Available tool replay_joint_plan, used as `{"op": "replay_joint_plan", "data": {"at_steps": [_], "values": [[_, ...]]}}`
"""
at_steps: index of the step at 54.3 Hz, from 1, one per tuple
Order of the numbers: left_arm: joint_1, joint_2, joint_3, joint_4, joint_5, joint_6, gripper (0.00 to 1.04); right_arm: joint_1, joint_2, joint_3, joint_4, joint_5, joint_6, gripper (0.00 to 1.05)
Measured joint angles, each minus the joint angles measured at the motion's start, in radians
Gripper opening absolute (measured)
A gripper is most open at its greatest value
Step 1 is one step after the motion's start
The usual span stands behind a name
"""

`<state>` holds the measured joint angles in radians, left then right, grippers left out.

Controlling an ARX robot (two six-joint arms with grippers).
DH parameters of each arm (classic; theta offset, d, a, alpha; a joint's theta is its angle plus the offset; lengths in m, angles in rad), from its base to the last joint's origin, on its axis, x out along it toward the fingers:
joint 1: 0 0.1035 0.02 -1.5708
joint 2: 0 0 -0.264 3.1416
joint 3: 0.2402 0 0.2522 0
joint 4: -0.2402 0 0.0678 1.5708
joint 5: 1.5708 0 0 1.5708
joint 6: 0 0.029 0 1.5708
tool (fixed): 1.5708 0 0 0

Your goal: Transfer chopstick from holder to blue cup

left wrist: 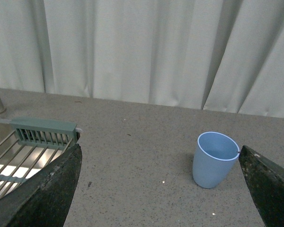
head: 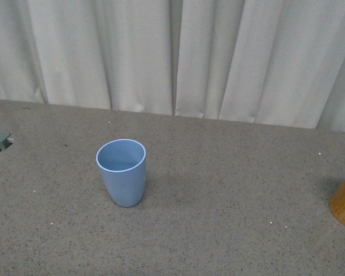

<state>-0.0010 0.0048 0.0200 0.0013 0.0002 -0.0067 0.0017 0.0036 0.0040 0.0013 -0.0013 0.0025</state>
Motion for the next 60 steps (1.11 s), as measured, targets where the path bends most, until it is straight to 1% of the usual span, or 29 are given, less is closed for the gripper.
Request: {"op": "replay_joint_plan", "data": {"at_steps": [60], "values": [[0.0,0.0,0.0,0.0,0.0,0.0,0.98,0.0,0.0,0.0,0.0,0.0,0.0,0.95]]}}
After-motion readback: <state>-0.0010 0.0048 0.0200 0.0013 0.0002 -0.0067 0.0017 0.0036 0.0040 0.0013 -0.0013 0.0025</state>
